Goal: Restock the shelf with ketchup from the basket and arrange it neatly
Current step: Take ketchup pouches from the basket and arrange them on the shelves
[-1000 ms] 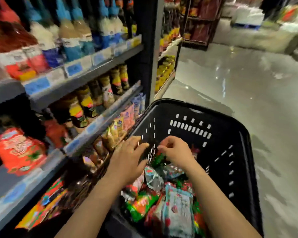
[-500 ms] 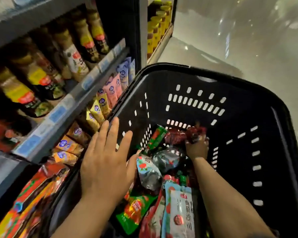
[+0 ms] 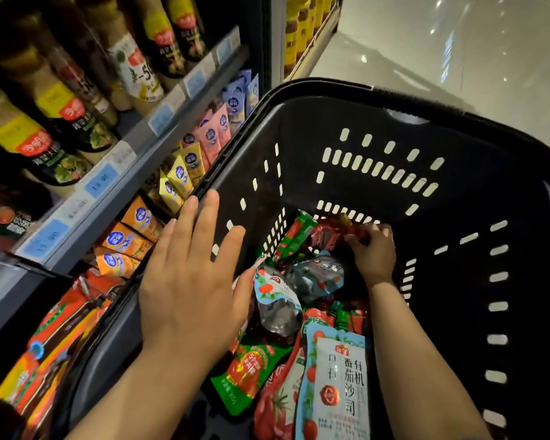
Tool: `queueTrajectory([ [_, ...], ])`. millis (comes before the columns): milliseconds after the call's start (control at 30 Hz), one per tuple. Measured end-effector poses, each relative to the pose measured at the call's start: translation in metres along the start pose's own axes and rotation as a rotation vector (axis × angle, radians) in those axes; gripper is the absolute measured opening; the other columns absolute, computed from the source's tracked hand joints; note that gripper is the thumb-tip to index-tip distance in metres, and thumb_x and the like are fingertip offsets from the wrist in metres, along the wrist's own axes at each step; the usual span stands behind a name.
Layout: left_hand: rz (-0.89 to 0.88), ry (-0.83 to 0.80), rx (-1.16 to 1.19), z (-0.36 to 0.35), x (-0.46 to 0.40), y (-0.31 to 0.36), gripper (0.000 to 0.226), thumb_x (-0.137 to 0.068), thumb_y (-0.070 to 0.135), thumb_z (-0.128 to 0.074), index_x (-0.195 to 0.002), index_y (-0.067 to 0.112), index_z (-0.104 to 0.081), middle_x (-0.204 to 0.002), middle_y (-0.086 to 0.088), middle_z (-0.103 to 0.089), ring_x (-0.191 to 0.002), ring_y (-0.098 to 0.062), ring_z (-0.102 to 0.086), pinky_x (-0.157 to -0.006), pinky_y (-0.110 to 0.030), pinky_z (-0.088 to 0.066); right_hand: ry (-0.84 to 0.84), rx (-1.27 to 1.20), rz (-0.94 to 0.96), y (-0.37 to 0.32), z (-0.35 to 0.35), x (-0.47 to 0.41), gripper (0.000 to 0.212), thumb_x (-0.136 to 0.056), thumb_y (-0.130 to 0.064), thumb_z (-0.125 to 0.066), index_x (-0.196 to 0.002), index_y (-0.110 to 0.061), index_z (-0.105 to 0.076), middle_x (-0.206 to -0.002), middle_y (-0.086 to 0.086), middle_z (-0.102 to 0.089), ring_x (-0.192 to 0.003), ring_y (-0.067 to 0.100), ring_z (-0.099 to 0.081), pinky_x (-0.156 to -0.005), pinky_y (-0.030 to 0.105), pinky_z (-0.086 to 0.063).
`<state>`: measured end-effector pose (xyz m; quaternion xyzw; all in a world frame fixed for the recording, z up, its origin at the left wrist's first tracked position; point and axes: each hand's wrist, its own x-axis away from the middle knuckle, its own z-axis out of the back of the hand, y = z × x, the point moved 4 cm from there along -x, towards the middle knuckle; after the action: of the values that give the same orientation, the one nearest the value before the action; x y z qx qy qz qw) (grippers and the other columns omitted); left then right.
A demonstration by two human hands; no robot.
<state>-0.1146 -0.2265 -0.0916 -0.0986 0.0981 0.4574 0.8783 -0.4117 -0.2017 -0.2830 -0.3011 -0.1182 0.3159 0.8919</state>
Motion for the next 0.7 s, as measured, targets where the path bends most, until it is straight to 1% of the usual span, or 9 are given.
queueTrajectory([
  [100,0.006,-0.002,0.006,0.001,0.0,0.0,0.053,-0.08,0.042,-0.051,-0.123,0.012,-0.061,-0.15,-0.02,-0.036,-0.138,-0.036,-0.033,-0.11,-0.044,-0.022,-0.063,-0.06,0.078,-0.01,0.005,0.004,0.026,-0.08,-0.032,-0.073,-0.096,-0.012,-0.066,-0.103,0.006,-0.058,-0.096,0.026,-0.057,-0.083,0.035,-0.046],
  [167,0.009,-0.003,0.017,0.001,0.0,0.0,0.052,-0.08,0.042,-0.051,-0.122,0.013,-0.062,-0.149,-0.02,-0.036,-0.139,-0.036,-0.033,-0.11,-0.044,-0.022,-0.172,-0.067,0.074,-0.015,0.003,0.004,0.028,-0.08,-0.03,-0.073,-0.1,-0.012,-0.066,-0.106,0.006,-0.061,-0.098,0.025,-0.058,-0.084,0.034,-0.046],
  [300,0.007,0.0,0.027,0.002,0.0,0.0,0.052,-0.082,0.043,-0.047,-0.122,0.013,-0.062,-0.15,-0.019,-0.036,-0.139,-0.036,-0.034,-0.11,-0.044,-0.023,-0.344,0.243,0.159,-0.037,0.001,-0.025,0.029,-0.082,-0.025,-0.069,-0.107,-0.011,-0.066,-0.11,0.01,-0.062,-0.103,0.03,-0.058,-0.084,0.034,-0.048],
  [400,0.008,-0.012,0.036,0.001,-0.001,0.0,0.051,-0.082,0.042,-0.05,-0.122,0.014,-0.061,-0.15,-0.019,-0.035,-0.139,-0.035,-0.033,-0.11,-0.044,-0.023,-0.601,0.245,0.089,-0.05,-0.008,-0.045,0.043,-0.075,-0.019,-0.074,-0.116,-0.017,-0.061,-0.11,0.007,-0.064,-0.102,0.024,-0.059,-0.082,0.029,-0.046],
  [467,0.013,-0.007,0.048,0.001,0.0,0.0,0.05,-0.082,0.042,-0.051,-0.122,0.014,-0.061,-0.15,-0.019,-0.035,-0.14,-0.035,-0.032,-0.111,-0.044,-0.024,-0.716,0.223,0.029,-0.05,-0.012,-0.049,0.057,-0.072,-0.017,-0.078,-0.125,-0.022,-0.057,-0.113,0.005,-0.064,-0.102,0.023,-0.059,-0.081,0.028,-0.045],
  [500,0.016,-0.003,0.055,0.001,0.0,0.0,0.05,-0.082,0.042,-0.051,-0.122,0.014,-0.061,-0.15,-0.018,-0.035,-0.14,-0.035,-0.032,-0.111,-0.045,-0.025,-0.737,0.209,-0.005,-0.047,-0.013,-0.051,0.058,-0.072,-0.018,-0.078,-0.125,-0.021,-0.056,-0.112,0.005,-0.063,-0.102,0.024,-0.058,-0.082,0.03,-0.045],
  [567,0.012,-0.001,0.066,0.001,0.0,0.0,0.05,-0.081,0.042,-0.052,-0.122,0.014,-0.062,-0.151,-0.018,-0.035,-0.139,-0.035,-0.033,-0.111,-0.046,-0.027,-0.724,0.166,-0.064,-0.042,-0.014,-0.048,0.046,-0.075,-0.02,-0.077,-0.118,-0.015,-0.06,-0.108,0.006,-0.064,-0.096,0.023,-0.059,-0.081,0.03,-0.047],
  [633,0.01,-0.005,0.076,0.0,-0.001,0.0,0.051,-0.081,0.042,-0.052,-0.122,0.014,-0.062,-0.15,-0.018,-0.036,-0.139,-0.035,-0.033,-0.11,-0.046,-0.027,-0.625,0.118,-0.048,-0.036,-0.015,-0.038,0.035,-0.079,-0.023,-0.073,-0.111,-0.012,-0.065,-0.104,0.008,-0.068,-0.093,0.023,-0.062,-0.079,0.031,-0.049],
  [700,0.011,-0.006,0.084,0.0,-0.001,0.0,0.051,-0.08,0.043,-0.051,-0.122,0.014,-0.062,-0.15,-0.019,-0.036,-0.139,-0.035,-0.034,-0.11,-0.046,-0.027,-0.464,0.088,0.019,-0.035,-0.013,-0.021,0.029,-0.082,-0.023,-0.07,-0.108,-0.013,-0.066,-0.102,0.008,-0.069,-0.096,0.026,-0.063,-0.08,0.029,-0.048],
])
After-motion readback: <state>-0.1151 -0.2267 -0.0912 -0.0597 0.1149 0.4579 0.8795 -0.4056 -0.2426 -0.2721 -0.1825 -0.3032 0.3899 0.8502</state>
